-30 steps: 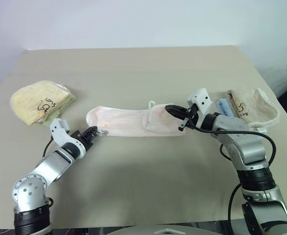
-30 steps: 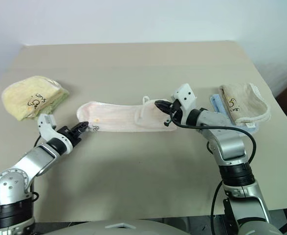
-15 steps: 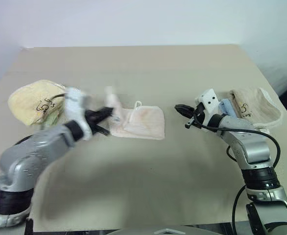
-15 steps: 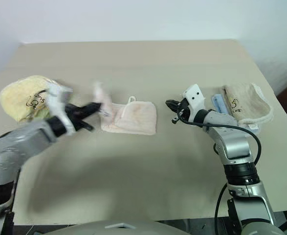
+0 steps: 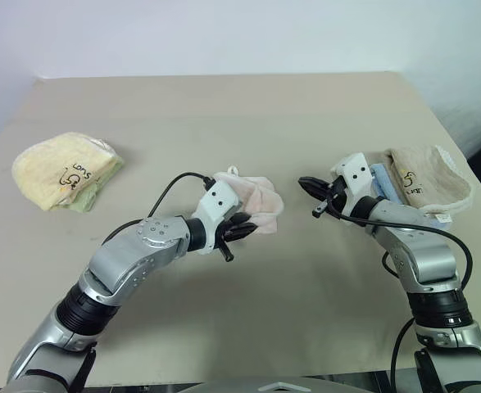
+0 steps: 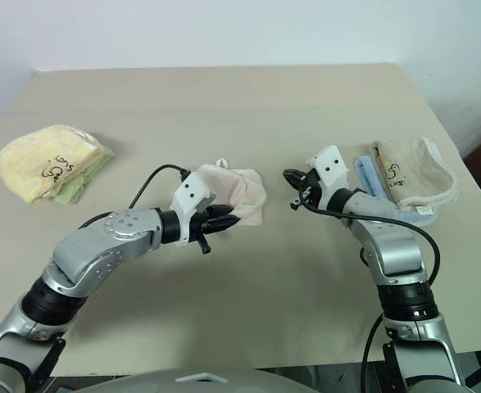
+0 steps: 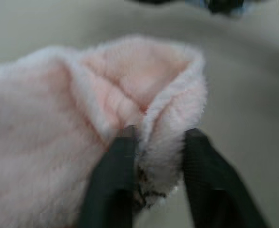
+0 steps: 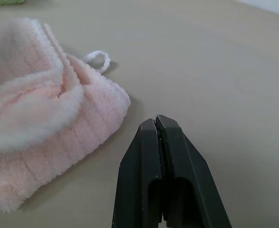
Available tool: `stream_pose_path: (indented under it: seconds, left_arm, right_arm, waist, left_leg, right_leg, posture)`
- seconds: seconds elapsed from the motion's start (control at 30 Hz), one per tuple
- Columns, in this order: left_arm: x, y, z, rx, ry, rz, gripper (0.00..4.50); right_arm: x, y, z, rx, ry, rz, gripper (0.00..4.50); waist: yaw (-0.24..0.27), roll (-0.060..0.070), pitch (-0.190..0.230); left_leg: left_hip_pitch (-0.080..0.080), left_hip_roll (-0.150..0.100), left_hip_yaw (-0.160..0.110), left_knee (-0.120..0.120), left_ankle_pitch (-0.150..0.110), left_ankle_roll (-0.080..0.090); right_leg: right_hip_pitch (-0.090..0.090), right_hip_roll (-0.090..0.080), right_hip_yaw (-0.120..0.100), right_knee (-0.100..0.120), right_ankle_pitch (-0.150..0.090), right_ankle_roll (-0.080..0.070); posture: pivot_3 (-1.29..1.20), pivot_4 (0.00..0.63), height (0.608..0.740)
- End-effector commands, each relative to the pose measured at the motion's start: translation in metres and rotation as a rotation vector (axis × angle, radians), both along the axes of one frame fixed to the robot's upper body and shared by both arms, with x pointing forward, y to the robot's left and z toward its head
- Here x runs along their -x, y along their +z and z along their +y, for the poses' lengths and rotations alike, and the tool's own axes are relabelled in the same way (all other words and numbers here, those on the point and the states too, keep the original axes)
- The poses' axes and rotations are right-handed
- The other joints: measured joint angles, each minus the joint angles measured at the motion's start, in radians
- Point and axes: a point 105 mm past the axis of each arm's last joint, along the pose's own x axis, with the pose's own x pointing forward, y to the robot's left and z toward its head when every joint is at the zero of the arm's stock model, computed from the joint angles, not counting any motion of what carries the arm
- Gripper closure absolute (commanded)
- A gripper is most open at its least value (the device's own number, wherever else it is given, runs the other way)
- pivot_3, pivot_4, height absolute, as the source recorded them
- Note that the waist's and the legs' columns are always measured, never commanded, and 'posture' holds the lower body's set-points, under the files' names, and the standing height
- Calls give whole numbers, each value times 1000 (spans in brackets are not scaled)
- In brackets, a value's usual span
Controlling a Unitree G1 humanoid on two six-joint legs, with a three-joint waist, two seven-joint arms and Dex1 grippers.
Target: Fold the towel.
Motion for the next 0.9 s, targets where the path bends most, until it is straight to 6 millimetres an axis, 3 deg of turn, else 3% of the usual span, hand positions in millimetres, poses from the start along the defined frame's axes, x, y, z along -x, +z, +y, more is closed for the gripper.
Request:
stream_pose_path:
  seconds: [0.03,0.2,0.3,0.43,0.53,0.67,0.8,0.87,0.9]
  left_arm:
    - [-2,18,2,101,15,-21,1736]
    - [-2,47,10,273,54,-50,13]
    - [-7,64,26,350,109,-91,13]
    - [-24,58,55,283,244,-126,13]
    - [-29,38,65,180,270,-138,948]
    - [-28,15,63,123,245,-119,2348]
    - [-32,-2,58,82,246,-100,3760]
    - [-35,-16,55,15,233,-86,4458]
    - [-35,-22,55,-16,229,-81,4458]
  right_arm:
    - [2,13,-1,-11,-6,-50,4500]
    - [0,20,-4,-3,-16,-73,4500]
    - [-2,31,-5,-3,-21,-106,4500]
    - [1,47,8,-45,35,-134,4500]
    - [7,49,32,-98,117,-115,4500]
    - [9,36,58,-135,169,-66,4500]
    - [8,13,81,-169,209,17,4500]
    - [5,-12,88,-157,194,102,4500]
    - [4,-22,90,-138,184,128,4500]
  waist:
    - [0,0,0]
    - [0,0,0]
    - [-1,0,0]
    - [-1,0,0]
    - [-3,0,0]
    - [0,0,0]
    - [1,0,0]
    - [-1,0,0]
    - [-2,0,0]
  left_leg:
    - [0,0,0,0,0,0]
    - [0,0,0,1,0,0]
    - [0,0,0,1,0,0]
    - [2,0,0,1,1,-2]
    - [3,0,0,1,1,-2]
    - [3,0,0,2,1,-2]
    - [3,-1,0,3,1,-2]
    - [4,-1,0,3,1,-2]
    - [4,-1,0,3,2,-2]
  right_leg:
    - [0,0,0,0,0,0]
    - [0,0,0,1,0,1]
    - [0,0,0,2,0,1]
    - [0,0,0,4,1,1]
    - [0,1,0,7,1,1]
    - [-1,0,0,10,0,1]
    - [-1,-1,0,12,0,0]
    - [-2,-1,1,13,0,0]
    - [-1,0,1,13,1,1]
  posture:
    - [0,150,728]
    - [0,150,728]
    - [0,150,728]
    - [0,150,728]
    - [0,150,728]
    - [0,150,728]
    - [0,150,728]
    - [0,150,728]
    - [0,150,728]
